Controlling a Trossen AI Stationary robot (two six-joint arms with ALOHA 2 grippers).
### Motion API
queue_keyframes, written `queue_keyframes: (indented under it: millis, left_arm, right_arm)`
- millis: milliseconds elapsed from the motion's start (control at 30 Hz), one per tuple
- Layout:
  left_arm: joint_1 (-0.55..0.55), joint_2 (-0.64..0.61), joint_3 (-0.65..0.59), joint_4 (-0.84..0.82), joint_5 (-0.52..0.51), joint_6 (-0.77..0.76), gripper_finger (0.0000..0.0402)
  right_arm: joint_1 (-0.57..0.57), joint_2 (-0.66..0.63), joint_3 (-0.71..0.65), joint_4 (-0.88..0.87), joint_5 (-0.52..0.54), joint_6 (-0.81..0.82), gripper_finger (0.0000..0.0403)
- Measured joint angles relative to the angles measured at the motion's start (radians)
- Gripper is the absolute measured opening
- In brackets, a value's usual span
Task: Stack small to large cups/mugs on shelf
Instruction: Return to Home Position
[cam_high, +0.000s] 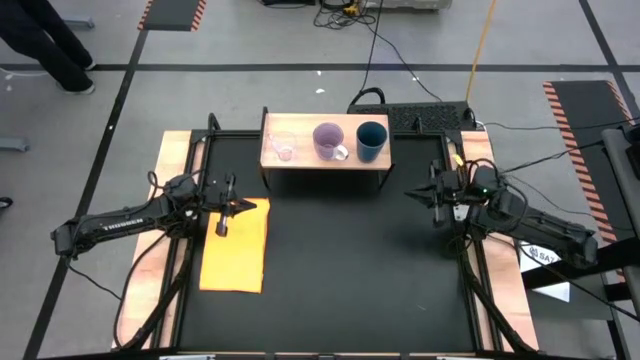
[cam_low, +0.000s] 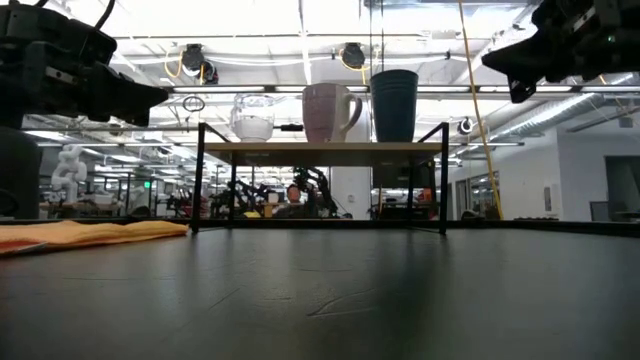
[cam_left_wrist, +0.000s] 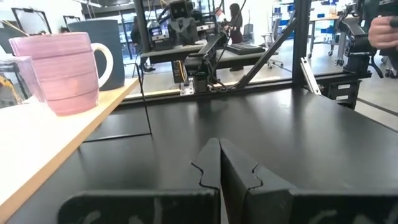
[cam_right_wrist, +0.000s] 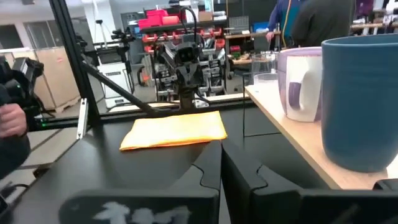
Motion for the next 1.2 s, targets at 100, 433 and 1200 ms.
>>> queue_keyframes:
  millis: [100, 433, 1200]
  left_arm:
    - [0.0, 0.0, 0.0, 0.001, -0.001, 0.007, 0.0001]
    - [0.0, 0.0, 0.0, -0.017, -0.049, 0.03, 0.0001]
    - [-0.083, 0.0, 0.0, 0.035, -0.047, 0.04, 0.0001]
  right_arm:
    - [0.0, 0.0, -0.035, 0.049, -0.003, -0.011, 0.0]
    - [0.0, 0.0, -0.123, 0.084, -0.011, -0.035, 0.0]
    - [0.011, 0.002, -0.266, 0.395, -0.189, 0.002, 0.0]
